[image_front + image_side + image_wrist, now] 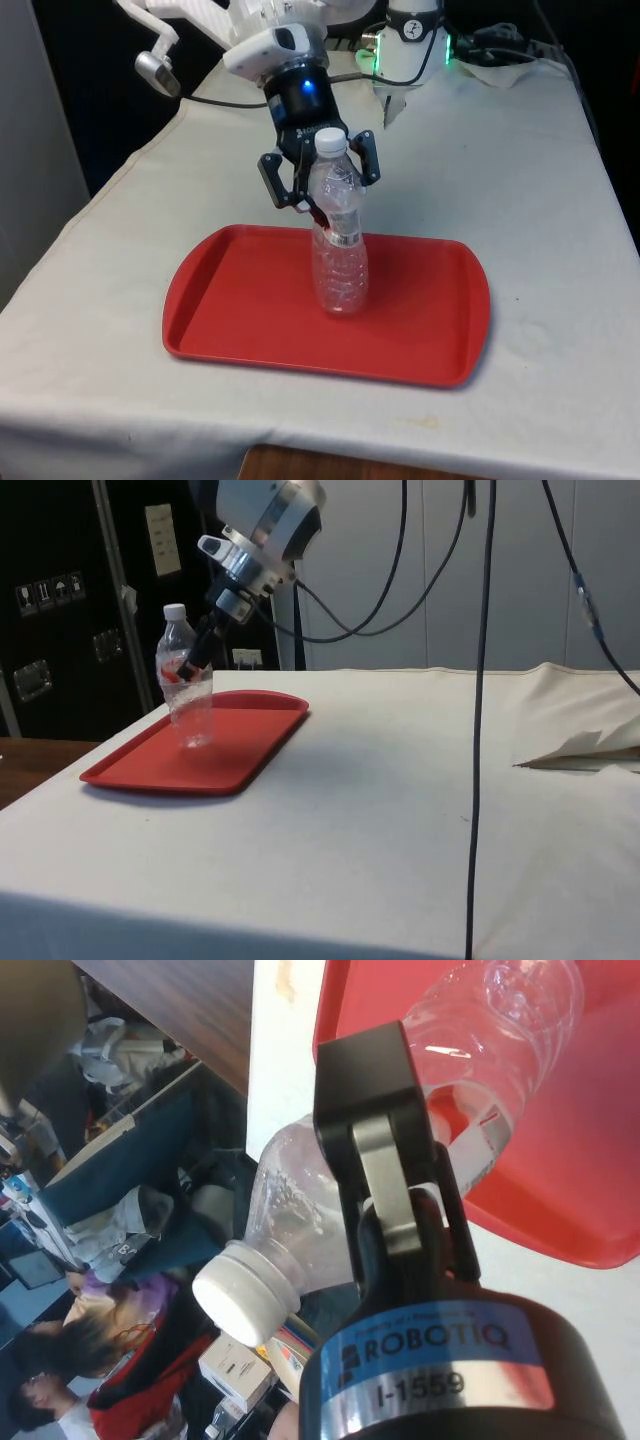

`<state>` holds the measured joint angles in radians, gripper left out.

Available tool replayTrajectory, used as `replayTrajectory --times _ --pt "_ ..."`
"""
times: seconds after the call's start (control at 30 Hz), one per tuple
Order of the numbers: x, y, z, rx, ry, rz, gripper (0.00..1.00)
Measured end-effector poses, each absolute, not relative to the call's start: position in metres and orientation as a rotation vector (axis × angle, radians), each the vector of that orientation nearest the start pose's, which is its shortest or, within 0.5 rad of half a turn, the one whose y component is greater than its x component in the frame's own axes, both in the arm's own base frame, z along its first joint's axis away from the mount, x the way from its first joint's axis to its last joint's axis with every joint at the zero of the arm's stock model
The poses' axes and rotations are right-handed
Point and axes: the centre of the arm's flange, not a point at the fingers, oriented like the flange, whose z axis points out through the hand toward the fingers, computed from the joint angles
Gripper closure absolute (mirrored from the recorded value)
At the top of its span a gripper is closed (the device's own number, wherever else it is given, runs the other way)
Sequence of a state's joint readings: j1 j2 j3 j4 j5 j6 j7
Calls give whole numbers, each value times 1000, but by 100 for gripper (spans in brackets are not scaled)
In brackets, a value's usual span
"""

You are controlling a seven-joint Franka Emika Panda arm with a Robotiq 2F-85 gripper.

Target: Place the bottle upright on the tray.

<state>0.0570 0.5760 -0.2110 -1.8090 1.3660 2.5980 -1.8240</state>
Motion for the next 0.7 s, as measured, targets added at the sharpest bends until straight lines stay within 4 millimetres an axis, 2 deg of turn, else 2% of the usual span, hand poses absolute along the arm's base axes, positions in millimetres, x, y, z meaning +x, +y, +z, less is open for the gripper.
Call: replayTrajectory --times 0.7 --pt "657 -104 234 -2640 -798 -1014 100"
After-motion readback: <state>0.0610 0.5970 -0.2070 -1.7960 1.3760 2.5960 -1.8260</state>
